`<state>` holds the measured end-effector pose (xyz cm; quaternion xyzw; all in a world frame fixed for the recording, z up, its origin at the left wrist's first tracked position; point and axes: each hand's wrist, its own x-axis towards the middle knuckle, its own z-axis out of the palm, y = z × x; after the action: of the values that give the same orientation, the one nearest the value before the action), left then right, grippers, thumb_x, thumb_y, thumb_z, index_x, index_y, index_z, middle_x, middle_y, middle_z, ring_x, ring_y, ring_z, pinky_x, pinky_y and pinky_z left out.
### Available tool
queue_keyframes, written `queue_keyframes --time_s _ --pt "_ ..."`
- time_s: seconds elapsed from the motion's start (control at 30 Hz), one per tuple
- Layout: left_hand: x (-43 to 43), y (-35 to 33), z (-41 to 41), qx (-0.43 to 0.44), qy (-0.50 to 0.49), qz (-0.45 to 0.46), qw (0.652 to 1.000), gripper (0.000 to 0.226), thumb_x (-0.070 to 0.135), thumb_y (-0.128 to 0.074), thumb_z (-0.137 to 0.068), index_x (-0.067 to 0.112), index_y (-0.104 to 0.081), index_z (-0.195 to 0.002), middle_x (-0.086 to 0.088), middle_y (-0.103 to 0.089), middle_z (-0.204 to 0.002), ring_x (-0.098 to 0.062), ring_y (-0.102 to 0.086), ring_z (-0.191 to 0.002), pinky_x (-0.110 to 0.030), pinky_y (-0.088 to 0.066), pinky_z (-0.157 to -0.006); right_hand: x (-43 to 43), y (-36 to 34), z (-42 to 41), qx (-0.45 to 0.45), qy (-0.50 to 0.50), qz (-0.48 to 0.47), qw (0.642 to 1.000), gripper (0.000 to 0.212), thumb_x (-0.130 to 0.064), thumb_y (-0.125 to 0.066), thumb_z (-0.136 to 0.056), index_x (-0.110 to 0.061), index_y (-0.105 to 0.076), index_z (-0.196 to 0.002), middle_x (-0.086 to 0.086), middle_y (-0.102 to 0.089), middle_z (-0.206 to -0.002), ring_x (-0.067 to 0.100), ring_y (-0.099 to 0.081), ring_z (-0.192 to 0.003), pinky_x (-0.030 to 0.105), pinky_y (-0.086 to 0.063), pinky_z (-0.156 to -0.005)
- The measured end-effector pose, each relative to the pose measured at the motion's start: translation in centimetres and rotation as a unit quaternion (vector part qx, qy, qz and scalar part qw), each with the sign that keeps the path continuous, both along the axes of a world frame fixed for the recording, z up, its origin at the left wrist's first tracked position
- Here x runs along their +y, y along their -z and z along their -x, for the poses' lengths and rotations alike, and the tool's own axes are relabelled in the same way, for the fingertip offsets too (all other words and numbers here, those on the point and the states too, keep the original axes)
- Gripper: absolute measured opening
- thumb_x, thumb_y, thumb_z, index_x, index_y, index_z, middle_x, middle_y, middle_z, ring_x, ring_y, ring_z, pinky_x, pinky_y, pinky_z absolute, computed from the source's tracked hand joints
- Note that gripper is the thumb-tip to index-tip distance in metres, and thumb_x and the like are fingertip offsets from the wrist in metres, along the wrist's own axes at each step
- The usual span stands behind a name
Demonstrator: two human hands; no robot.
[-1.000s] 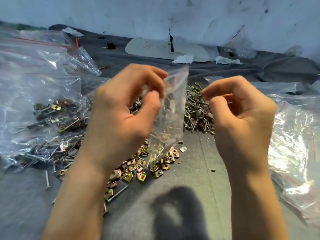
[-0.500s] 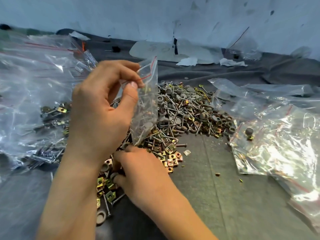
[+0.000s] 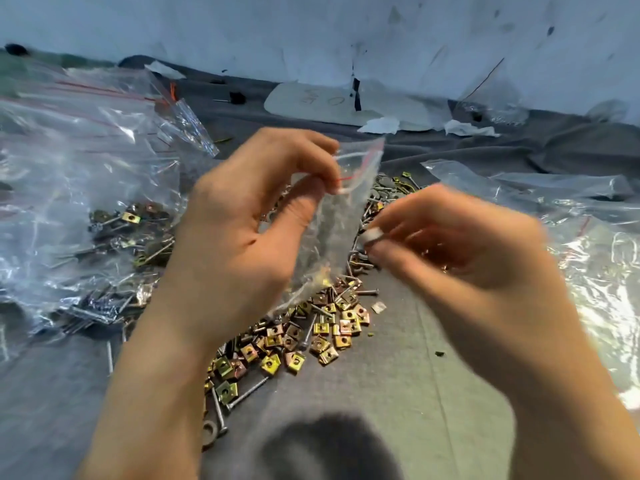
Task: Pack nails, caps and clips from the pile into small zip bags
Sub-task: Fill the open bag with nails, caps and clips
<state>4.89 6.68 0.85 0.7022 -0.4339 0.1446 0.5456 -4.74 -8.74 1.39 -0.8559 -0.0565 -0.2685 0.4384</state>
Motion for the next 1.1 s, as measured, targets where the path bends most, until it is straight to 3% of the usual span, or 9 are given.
queue_keyframes --time_s 0.17,0.3,0.43,0.57,0.67,0.73,0.9,1.0,1.1 --pt "-1.4 -0.1 1.7 0.039 0.096 -0.017 0.994 0.015 0.001 -0.049 -0.093 0.009 -0.062 -0.093 -0.005 -0.065 -0.115 -0.021 -0.06 -0.115 -0.024 -0.047 -0.095 -0.8 -0.8 1.0 -0.148 0.135 -0.023 0.98 0.007 -0.024 -0.068 -0.089 -0.029 -0.065 -0.093 -0.013 -0.065 -0.086 0.011 -0.061 -0.075 0.021 -0.043 -0.065" --pt "-2.4 -0.2 1.9 -0.008 0.144 -0.039 0.989 0.013 -0.003 -0.049 -0.09 0.0 -0.061 -0.086 -0.019 -0.065 -0.111 -0.022 -0.063 -0.106 -0.038 -0.048 -0.097 -0.9 -0.9 1.1 -0.132 0.177 0.032 0.975 0.007 -0.018 -0.07 -0.087 -0.022 -0.069 -0.094 -0.009 -0.063 -0.09 0.007 -0.061 -0.084 0.032 -0.05 -0.073" --pt "-2.4 0.1 2.1 0.019 0.133 -0.038 0.99 0.016 0.001 -0.047 -0.094 0.004 -0.062 -0.091 -0.012 -0.063 -0.118 -0.027 -0.061 -0.115 -0.049 -0.047 -0.098 -1.2 -1.1 1.3 -0.086 0.161 0.029 0.983 0.011 -0.015 -0.071 -0.084 -0.021 -0.073 -0.094 -0.009 -0.063 -0.099 0.006 -0.061 -0.097 0.031 -0.052 -0.081" --pt "-2.1 0.3 2.0 0.038 0.106 -0.026 0.993 0.017 -0.003 -0.046 -0.092 0.003 -0.061 -0.093 -0.009 -0.063 -0.119 -0.025 -0.061 -0.116 -0.036 -0.049 -0.098 -1.3 -1.1 1.4 -0.094 0.17 -0.005 0.981 0.012 -0.023 -0.068 -0.088 -0.033 -0.07 -0.094 -0.018 -0.064 -0.099 0.001 -0.063 -0.091 0.017 -0.05 -0.075" --pt "-1.3 -0.1 1.4 0.044 0.065 0.003 0.997 0.017 0.001 -0.047 -0.091 0.013 -0.059 -0.093 -0.005 -0.063 -0.118 -0.016 -0.06 -0.117 -0.02 -0.045 -0.096 -1.5 -0.5 0.6 -0.117 0.188 -0.064 0.973 0.013 -0.02 -0.067 -0.087 -0.033 -0.068 -0.087 -0.011 -0.068 -0.092 0.002 -0.064 -0.082 0.012 -0.046 -0.068" --pt "-0.7 -0.3 0.9 0.03 0.029 0.021 0.999 0.022 -0.001 -0.046 -0.092 0.017 -0.056 -0.096 -0.002 -0.062 -0.117 -0.01 -0.06 -0.115 -0.015 -0.044 -0.094 -1.6 0.3 -0.3 -0.078 0.191 -0.084 0.975 0.014 -0.019 -0.068 -0.086 -0.03 -0.068 -0.08 -0.01 -0.068 -0.082 0.0 -0.062 -0.073 0.011 -0.043 -0.063" --pt "0.6 -0.1 -0.5 -0.005 -0.059 0.031 0.998 0.016 0.005 -0.048 -0.095 0.017 -0.058 -0.099 0.001 -0.06 -0.116 -0.015 -0.059 -0.116 -0.019 -0.044 -0.096 -0.9 2.5 -2.7 0.189 0.102 0.025 0.976 0.014 -0.029 -0.07 -0.084 -0.03 -0.065 -0.071 -0.017 -0.059 -0.063 -0.009 -0.054 -0.058 0.006 -0.038 -0.052" --pt "0.6 0.2 -0.9 -0.01 -0.085 0.011 0.996 0.021 0.008 -0.051 -0.094 0.027 -0.058 -0.096 0.002 -0.061 -0.117 -0.017 -0.059 -0.116 -0.029 -0.045 -0.097 1.4 3.7 -3.8 0.224 0.062 0.076 0.97 0.008 -0.031 -0.072 -0.083 -0.028 -0.071 -0.076 -0.02 -0.05 -0.056 -0.014 -0.049 -0.054 0.001 -0.036 -0.054" --pt "0.6 0.3 -1.0 -0.002 -0.089 0.008 0.996 0.018 0.01 -0.051 -0.094 0.025 -0.059 -0.095 0.0 -0.062 -0.117 -0.016 -0.06 -0.115 -0.03 -0.047 -0.095 4.2 5.3 -4.9 0.238 0.018 0.082 0.968 0.015 -0.036 -0.073 -0.081 -0.021 -0.073 -0.083 -0.014 -0.054 -0.06 -0.004 -0.05 -0.056 0.009 -0.037 -0.052"
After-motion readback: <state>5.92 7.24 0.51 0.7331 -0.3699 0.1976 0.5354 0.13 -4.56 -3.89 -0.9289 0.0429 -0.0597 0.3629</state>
